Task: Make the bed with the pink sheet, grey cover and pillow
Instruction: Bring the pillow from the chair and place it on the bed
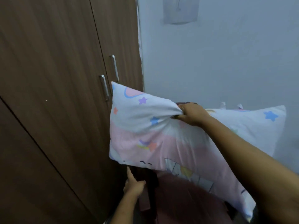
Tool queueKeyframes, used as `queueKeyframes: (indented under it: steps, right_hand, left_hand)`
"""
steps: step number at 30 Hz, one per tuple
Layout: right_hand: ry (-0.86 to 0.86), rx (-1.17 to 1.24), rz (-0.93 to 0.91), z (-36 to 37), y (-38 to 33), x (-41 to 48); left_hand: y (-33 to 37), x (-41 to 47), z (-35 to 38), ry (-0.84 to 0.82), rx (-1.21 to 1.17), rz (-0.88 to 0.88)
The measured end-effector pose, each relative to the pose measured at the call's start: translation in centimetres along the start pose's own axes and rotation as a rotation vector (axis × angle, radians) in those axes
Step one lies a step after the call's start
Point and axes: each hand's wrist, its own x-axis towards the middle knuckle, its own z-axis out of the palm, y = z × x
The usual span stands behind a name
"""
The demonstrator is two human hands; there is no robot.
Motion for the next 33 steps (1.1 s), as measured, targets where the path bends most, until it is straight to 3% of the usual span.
queueKeyframes:
  steps: [6,10,14,20,25,33]
  right_hand:
    - [0.216,0.389,0.172,-5.1,-1.6,-6.0]
    - [0.387,0.670,0.277,-6.4,-1.0,-9.8]
    - [0.517,0.799,0.400,-7.5,1.4,-13.4]
    - [0.586,0.987,0.559,-9.1,6.6,-19.0]
    - [0.586,1.088,0.697,-9.2,12.0,-26.0]
    - [0.754,1.195,0.993,-8.2,21.4,-39.8]
  left_hand:
    - [4.7,-3.4,0.2,-0.093,-0.623,0.052]
    - [7.0,0.9,1.6,-0.205,-0.897,0.072]
    - [11.6,-1.2,1.6,-0.317,-0.901,0.135]
    - [17.3,-9.9,3.2,-0.195,-0.876,0.214]
    - [20.0,-13.9,9.0,-0.204,-0.823,0.217]
    - [23.0,-22.8,22.1,-0.373,-0.705,0.286]
